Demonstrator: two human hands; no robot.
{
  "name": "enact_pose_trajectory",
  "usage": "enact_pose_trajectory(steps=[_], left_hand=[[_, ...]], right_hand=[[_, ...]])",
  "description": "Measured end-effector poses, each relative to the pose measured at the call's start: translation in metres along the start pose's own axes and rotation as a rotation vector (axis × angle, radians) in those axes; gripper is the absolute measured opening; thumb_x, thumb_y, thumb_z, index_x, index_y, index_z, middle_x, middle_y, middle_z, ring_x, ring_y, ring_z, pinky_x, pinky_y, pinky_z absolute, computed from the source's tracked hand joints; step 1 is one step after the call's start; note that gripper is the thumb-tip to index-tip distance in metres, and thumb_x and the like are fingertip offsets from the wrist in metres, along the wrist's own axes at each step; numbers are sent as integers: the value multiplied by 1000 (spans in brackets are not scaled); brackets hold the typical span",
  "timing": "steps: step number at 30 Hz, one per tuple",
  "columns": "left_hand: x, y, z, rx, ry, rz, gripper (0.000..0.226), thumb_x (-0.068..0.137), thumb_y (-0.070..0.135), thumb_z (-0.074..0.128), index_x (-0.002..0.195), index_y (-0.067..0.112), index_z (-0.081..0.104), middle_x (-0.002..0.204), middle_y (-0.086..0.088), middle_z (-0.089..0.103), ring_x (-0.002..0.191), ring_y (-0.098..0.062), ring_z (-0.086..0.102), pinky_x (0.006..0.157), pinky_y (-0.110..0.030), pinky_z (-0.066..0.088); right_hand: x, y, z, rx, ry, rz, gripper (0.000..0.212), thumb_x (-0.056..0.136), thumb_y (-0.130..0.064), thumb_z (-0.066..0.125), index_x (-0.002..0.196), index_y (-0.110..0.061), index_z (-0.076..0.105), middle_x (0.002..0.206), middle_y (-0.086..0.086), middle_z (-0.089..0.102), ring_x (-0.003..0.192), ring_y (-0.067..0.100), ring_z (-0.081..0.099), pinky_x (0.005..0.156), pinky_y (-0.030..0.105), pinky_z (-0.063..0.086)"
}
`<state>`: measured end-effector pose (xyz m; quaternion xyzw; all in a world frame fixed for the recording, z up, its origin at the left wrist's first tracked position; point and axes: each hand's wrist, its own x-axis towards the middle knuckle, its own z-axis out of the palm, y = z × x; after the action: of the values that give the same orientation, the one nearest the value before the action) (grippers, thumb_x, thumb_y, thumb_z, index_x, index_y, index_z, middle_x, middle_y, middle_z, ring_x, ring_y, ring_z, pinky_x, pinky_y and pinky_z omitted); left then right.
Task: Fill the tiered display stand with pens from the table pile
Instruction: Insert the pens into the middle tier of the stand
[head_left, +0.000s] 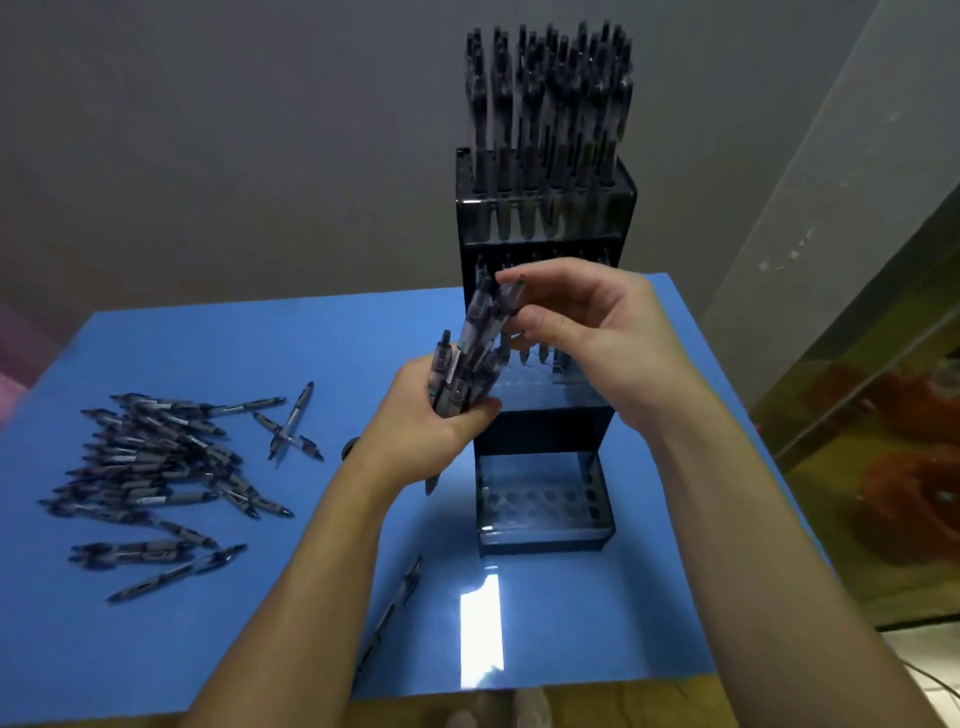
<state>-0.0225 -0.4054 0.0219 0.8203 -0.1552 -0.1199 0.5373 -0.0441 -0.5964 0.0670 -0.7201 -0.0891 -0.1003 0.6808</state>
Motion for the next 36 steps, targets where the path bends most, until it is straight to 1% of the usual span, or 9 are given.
enact_pose_trajectory(steps=[3,7,10,15,19,24,27,31,36], left_hand=[[4,3,2,20,18,20,32,91,7,72,71,19,51,50,9,42,48,-12,40,50,-24,38],[7,0,-2,-21,22,52,26,89,5,74,75,10,54,52,4,44,50,-18,42,52,-33,39],[8,1,-6,-32,19,75,26,88,7,77,75,5,54,52,2,43,49,-17,42,51,-31,39],[13,2,-15,-63,27,115,30,89,-2,73,73,20,59,50,10,50,47,-9,45,51,-20,41],[13,-2,-28,-71,1,128,30,89,1,74,74,25,63,53,7,49,50,-14,45,51,-24,43],[11,-12,-36,-88,-18,137,20,86,10,77,77,11,59,55,2,48,51,-18,45,52,-30,43],[10,-13,-32,-129,-43,141,20,80,19,73,73,12,54,53,4,45,48,-16,42,50,-26,39],[10,-14,-23,-174,-74,151,22,81,18,72,67,24,56,53,2,46,48,-18,41,50,-31,39],[7,-17,-21,-187,-85,139,20,80,18,74,69,18,57,54,-3,47,48,-20,43,50,-34,40]], right_hand=[[8,-1,-6,4,-63,-7,35,93,12,63,109,-18,73,101,7,77,94,22,74,84,32,60],[14,-3,-8,30,-138,-27,33,92,12,63,103,-18,73,91,-2,77,82,14,72,75,27,57],[20,-5,-6,52,-143,-40,23,91,10,67,99,-10,72,93,9,75,83,22,72,75,31,57],[28,-8,-1,72,-112,-79,17,89,10,69,93,-7,73,90,12,75,83,26,73,80,37,60],[28,-4,12,60,-83,-92,19,91,10,66,94,-7,72,90,9,76,88,29,74,80,40,62],[28,-7,16,52,-42,-111,20,92,10,64,94,-8,72,86,7,76,81,23,73,75,34,60],[27,-10,15,60,-80,-111,20,92,10,64,98,-8,71,87,5,75,82,22,72,76,33,59],[22,-12,14,59,-140,-85,26,89,13,67,105,-7,71,93,9,73,87,20,71,78,32,59],[19,-12,11,25,-145,-69,20,89,12,67,98,-5,72,90,6,75,83,18,72,77,30,57]])
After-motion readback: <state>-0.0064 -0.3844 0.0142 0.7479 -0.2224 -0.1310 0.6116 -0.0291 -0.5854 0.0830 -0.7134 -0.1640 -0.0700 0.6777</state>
